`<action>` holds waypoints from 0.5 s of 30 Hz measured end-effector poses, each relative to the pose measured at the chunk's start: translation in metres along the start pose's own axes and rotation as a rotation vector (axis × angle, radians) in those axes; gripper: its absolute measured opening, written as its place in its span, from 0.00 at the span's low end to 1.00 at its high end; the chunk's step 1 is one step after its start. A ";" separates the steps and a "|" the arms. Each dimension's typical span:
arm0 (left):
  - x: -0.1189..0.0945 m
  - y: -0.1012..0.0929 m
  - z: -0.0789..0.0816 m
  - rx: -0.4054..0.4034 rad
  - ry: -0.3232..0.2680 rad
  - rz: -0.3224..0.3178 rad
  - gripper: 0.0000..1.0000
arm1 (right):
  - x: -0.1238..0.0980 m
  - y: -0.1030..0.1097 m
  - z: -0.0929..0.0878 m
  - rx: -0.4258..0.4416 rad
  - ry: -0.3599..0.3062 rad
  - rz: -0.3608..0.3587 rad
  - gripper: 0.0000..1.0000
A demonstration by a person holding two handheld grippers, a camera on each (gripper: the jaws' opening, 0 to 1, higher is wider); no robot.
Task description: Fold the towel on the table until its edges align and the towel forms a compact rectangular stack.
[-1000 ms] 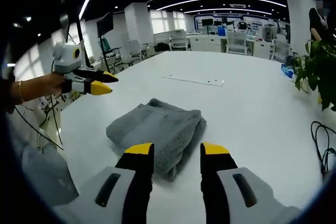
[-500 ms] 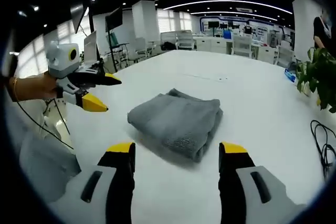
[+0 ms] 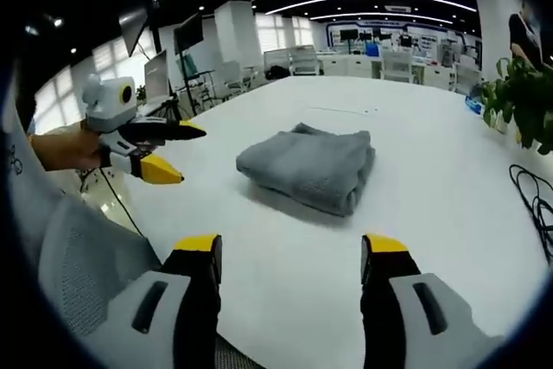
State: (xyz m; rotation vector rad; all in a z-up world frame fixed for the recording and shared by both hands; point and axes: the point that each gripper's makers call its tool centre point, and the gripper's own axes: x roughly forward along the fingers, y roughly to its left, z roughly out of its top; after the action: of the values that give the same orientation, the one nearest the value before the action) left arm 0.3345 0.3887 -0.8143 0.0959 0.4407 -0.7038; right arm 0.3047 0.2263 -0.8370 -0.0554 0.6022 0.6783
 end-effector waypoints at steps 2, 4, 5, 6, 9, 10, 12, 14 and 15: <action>0.000 -0.001 0.000 -0.008 -0.003 0.001 0.82 | -0.001 -0.001 -0.001 0.001 0.002 -0.007 0.64; -0.001 -0.002 -0.001 -0.009 -0.006 0.003 0.82 | -0.002 -0.001 -0.001 0.004 -0.003 -0.010 0.64; -0.002 -0.003 -0.001 -0.011 -0.007 0.004 0.82 | -0.003 0.000 -0.001 0.006 -0.006 -0.011 0.64; -0.002 -0.004 -0.001 -0.012 -0.007 0.004 0.82 | -0.004 0.001 -0.001 0.007 -0.008 -0.013 0.64; -0.003 -0.005 -0.004 -0.014 -0.004 0.004 0.82 | -0.004 0.003 -0.004 0.013 -0.009 -0.013 0.64; -0.004 -0.005 -0.005 -0.015 -0.003 0.005 0.82 | -0.005 0.004 -0.004 0.018 -0.010 -0.012 0.64; -0.005 -0.005 -0.006 -0.020 -0.006 0.007 0.82 | -0.006 0.005 -0.006 0.025 -0.010 -0.013 0.64; -0.006 -0.004 -0.006 -0.025 -0.010 0.012 0.83 | -0.007 0.005 -0.007 0.025 -0.011 -0.016 0.64; -0.007 -0.003 -0.006 -0.031 -0.014 0.017 0.83 | -0.008 0.005 -0.008 0.021 -0.010 -0.018 0.64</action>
State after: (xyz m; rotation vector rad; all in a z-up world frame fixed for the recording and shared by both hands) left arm 0.3256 0.3924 -0.8168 0.0656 0.4363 -0.6804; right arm 0.2931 0.2242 -0.8385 -0.0373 0.5982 0.6545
